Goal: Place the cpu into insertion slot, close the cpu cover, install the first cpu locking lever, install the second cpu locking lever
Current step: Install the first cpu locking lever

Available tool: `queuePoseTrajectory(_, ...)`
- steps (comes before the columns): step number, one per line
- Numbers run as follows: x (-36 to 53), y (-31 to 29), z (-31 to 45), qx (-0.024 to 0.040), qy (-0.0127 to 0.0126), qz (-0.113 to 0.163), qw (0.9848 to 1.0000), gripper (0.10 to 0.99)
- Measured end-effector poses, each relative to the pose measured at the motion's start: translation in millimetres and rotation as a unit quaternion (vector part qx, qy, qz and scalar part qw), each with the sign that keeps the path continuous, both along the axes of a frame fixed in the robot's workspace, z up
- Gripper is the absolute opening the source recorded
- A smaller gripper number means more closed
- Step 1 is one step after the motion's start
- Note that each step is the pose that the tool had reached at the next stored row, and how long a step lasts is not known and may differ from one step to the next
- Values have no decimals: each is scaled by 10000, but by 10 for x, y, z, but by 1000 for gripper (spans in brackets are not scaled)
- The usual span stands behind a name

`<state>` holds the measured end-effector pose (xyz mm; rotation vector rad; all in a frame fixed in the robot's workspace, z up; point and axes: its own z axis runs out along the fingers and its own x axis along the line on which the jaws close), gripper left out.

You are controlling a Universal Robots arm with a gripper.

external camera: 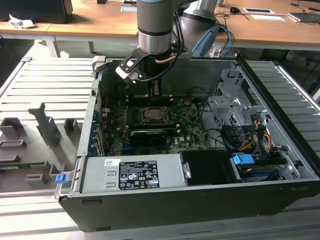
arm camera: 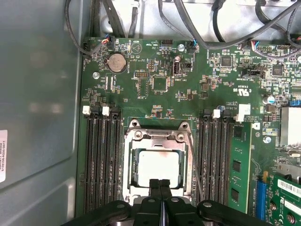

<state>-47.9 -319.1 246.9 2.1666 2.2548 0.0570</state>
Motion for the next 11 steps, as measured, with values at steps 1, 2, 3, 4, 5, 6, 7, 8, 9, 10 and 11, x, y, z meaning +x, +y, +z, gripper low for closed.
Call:
queuePoseTrajectory(1, 0, 0, 2, 0, 0, 0, 10000, 106)
queuePoseTrajectory(2, 0, 0, 4, 0, 0, 0, 10000, 106)
queuePoseTrajectory(3, 0, 0, 7, 0, 0, 0, 10000, 106)
queuePoseTrajectory(4, 0, 0, 11, 0, 0, 0, 10000, 106)
queuePoseTrajectory(5, 0, 0, 14, 0, 0, 0, 10000, 106)
queuePoseTrajectory(6, 0, 0, 17, 0, 0, 0, 10000, 106)
queuePoseTrajectory(7, 0, 0, 21, 0, 0, 0, 10000, 106)
queuePoseTrajectory(8, 0, 0, 23, 0, 0, 0, 10000, 106)
queuePoseTrajectory(9, 0, 0, 28, 0, 0, 0, 10000, 106)
queuePoseTrajectory(10, 0, 0, 31, 0, 0, 0, 10000, 106)
queuePoseTrajectory(11, 0, 0, 33, 0, 0, 0, 10000, 106)
